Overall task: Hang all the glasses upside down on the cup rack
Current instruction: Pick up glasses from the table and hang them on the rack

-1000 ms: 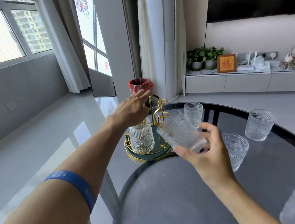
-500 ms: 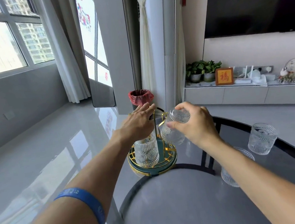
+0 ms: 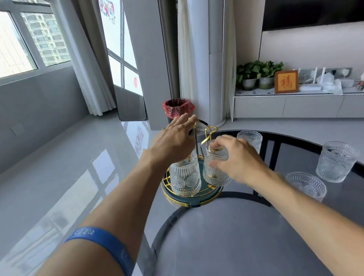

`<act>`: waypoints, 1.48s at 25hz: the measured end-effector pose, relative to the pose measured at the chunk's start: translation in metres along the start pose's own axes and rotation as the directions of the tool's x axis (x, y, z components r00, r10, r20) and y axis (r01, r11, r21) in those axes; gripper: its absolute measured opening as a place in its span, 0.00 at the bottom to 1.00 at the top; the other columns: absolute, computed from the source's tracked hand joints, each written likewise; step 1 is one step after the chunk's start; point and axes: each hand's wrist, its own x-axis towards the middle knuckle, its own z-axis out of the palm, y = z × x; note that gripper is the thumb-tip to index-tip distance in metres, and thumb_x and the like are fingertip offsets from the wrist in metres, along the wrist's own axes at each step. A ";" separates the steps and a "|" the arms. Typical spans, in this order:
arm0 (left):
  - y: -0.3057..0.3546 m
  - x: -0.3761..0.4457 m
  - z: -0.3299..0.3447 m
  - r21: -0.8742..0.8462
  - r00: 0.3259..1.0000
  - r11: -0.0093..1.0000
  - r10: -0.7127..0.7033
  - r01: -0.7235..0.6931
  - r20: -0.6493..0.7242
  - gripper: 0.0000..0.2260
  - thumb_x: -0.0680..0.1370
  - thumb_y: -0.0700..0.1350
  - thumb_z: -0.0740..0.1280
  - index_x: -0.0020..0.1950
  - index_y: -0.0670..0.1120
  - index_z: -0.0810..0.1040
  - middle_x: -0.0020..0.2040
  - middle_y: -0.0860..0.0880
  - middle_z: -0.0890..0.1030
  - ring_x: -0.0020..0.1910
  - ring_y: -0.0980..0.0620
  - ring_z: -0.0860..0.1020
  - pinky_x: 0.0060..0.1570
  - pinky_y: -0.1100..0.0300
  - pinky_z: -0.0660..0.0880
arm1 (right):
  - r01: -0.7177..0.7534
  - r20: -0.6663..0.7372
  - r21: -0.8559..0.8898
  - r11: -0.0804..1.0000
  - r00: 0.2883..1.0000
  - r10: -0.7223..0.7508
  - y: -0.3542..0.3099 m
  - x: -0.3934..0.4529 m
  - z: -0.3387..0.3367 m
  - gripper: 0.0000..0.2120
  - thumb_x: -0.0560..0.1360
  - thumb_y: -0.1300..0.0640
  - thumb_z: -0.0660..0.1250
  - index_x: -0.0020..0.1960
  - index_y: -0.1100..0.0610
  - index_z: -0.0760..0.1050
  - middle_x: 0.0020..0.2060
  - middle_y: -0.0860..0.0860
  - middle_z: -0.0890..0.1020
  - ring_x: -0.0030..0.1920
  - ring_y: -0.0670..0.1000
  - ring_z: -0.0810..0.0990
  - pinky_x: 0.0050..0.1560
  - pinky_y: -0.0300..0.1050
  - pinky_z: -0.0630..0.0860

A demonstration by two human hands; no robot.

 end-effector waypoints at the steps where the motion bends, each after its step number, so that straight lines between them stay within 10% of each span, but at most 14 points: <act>1: -0.001 0.001 0.001 0.029 1.000 1.000 -0.011 0.010 0.021 0.29 0.79 0.41 0.57 0.80 0.45 0.55 0.79 0.45 0.58 0.78 0.45 0.57 0.72 0.46 0.58 | 0.007 0.005 0.001 1.000 1.000 -0.007 -0.001 -0.003 0.001 0.15 0.71 0.49 0.73 0.56 0.49 0.77 0.61 0.49 0.79 0.60 0.57 0.75 0.58 0.54 0.73; 5: 0.000 -0.005 0.012 0.119 0.995 0.988 -0.098 0.099 -0.012 0.31 0.81 0.53 0.58 0.80 0.49 0.50 0.81 0.46 0.50 0.80 0.47 0.47 0.76 0.40 0.46 | 0.017 -0.016 -0.100 0.995 1.000 -0.018 0.008 -0.036 -0.002 0.29 0.75 0.51 0.69 0.74 0.43 0.64 0.76 0.51 0.64 0.72 0.57 0.65 0.67 0.54 0.67; 10: 0.051 -0.054 0.063 -0.018 0.957 0.996 0.074 -0.083 -0.282 0.30 0.79 0.50 0.61 0.79 0.48 0.57 0.80 0.46 0.56 0.80 0.47 0.52 0.77 0.48 0.49 | 0.013 -0.203 -0.202 0.979 0.978 -0.055 0.057 -0.111 -0.034 0.23 0.71 0.58 0.70 0.66 0.53 0.72 0.65 0.49 0.77 0.60 0.57 0.75 0.60 0.53 0.74; 16: 0.104 -0.087 0.098 0.005 0.990 0.993 0.117 -0.117 -0.080 0.32 0.78 0.50 0.62 0.80 0.49 0.53 0.81 0.46 0.56 0.80 0.48 0.51 0.77 0.48 0.51 | -0.388 0.037 -0.396 0.833 0.899 0.436 0.102 -0.121 -0.059 0.44 0.70 0.46 0.70 0.77 0.49 0.47 0.76 0.58 0.58 0.68 0.64 0.67 0.60 0.58 0.72; 21: 0.088 -0.110 0.079 -0.153 0.997 0.988 0.021 -0.031 -0.069 0.30 0.73 0.50 0.68 0.75 0.49 0.66 0.71 0.47 0.74 0.68 0.47 0.72 0.65 0.57 0.68 | -0.524 -0.033 -0.254 0.813 0.845 0.534 0.092 -0.115 -0.046 0.38 0.66 0.44 0.73 0.69 0.54 0.60 0.62 0.57 0.67 0.54 0.65 0.77 0.47 0.53 0.76; 25: 0.085 -0.116 0.074 -0.578 0.953 0.758 -0.257 0.303 0.163 0.31 0.68 0.51 0.74 0.71 0.52 0.71 0.66 0.48 0.77 0.62 0.51 0.77 0.62 0.56 0.73 | -0.615 0.072 0.178 0.769 0.787 0.613 0.072 -0.119 -0.050 0.43 0.53 0.39 0.77 0.63 0.50 0.67 0.56 0.50 0.73 0.51 0.59 0.81 0.44 0.51 0.80; 29: 0.099 -0.120 0.082 -0.846 0.914 0.373 -0.290 0.380 0.282 0.24 0.65 0.59 0.76 0.60 0.60 0.79 0.59 0.52 0.83 0.57 0.51 0.82 0.62 0.47 0.76 | -0.468 0.278 0.821 0.327 0.828 0.487 0.041 -0.123 -0.067 0.41 0.53 0.50 0.81 0.63 0.54 0.69 0.56 0.54 0.80 0.43 0.59 0.86 0.39 0.54 0.84; 33: 0.101 -0.121 0.062 -0.949 0.941 0.140 -0.234 0.282 0.245 0.18 0.70 0.59 0.74 0.57 0.54 0.82 0.58 0.46 0.84 0.57 0.46 0.82 0.54 0.51 0.80 | -0.388 0.319 0.907 0.164 0.887 0.334 0.010 -0.116 -0.077 0.41 0.57 0.51 0.81 0.66 0.57 0.69 0.59 0.56 0.79 0.47 0.62 0.86 0.45 0.56 0.83; 37: 0.094 -0.126 0.035 -0.993 0.938 0.044 -0.336 0.106 0.085 0.20 0.71 0.53 0.73 0.59 0.45 0.80 0.53 0.41 0.84 0.50 0.46 0.83 0.52 0.52 0.81 | -0.417 0.363 0.872 0.257 0.902 0.233 -0.022 -0.116 -0.068 0.33 0.60 0.44 0.80 0.61 0.54 0.75 0.52 0.52 0.85 0.50 0.58 0.86 0.48 0.55 0.83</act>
